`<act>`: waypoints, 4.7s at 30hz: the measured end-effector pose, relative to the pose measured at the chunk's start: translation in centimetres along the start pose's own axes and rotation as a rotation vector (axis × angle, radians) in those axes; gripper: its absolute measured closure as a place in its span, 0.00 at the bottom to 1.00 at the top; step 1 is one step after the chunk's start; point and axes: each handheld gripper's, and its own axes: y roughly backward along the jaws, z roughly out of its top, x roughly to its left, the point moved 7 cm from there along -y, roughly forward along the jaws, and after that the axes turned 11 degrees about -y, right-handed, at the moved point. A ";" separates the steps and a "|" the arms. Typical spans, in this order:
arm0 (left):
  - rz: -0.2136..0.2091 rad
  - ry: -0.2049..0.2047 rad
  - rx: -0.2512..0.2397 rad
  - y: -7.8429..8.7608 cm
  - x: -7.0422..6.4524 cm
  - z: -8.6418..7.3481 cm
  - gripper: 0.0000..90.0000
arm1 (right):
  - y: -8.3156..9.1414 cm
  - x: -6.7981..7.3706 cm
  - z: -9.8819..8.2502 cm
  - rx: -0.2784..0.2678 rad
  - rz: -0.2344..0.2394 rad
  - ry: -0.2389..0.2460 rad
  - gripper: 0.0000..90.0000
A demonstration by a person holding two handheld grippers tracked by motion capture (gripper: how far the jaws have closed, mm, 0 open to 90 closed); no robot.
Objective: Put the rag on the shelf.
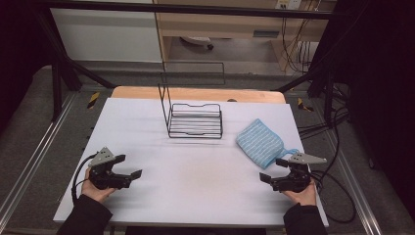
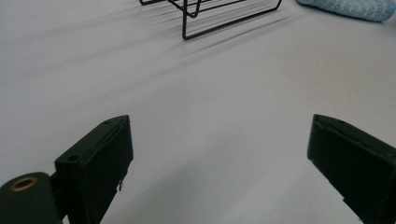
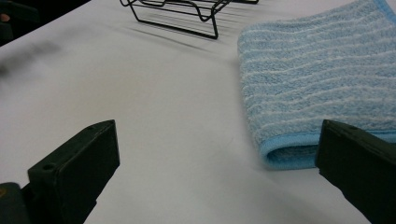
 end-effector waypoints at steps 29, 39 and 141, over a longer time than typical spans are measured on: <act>0.014 -0.024 0.039 -0.4 0.0 -0.5 0.08 | -2.4 -0.9 1.9 0.040 -0.131 0.058 0.06; 0.022 -0.022 0.049 -0.4 0.2 -0.7 0.08 | -3.5 -1.8 3.3 0.043 -0.150 0.069 0.15; 0.025 -0.050 0.082 -0.7 0.1 -1.0 0.09 | -6.2 8.5 -0.5 0.223 0.026 0.100 0.96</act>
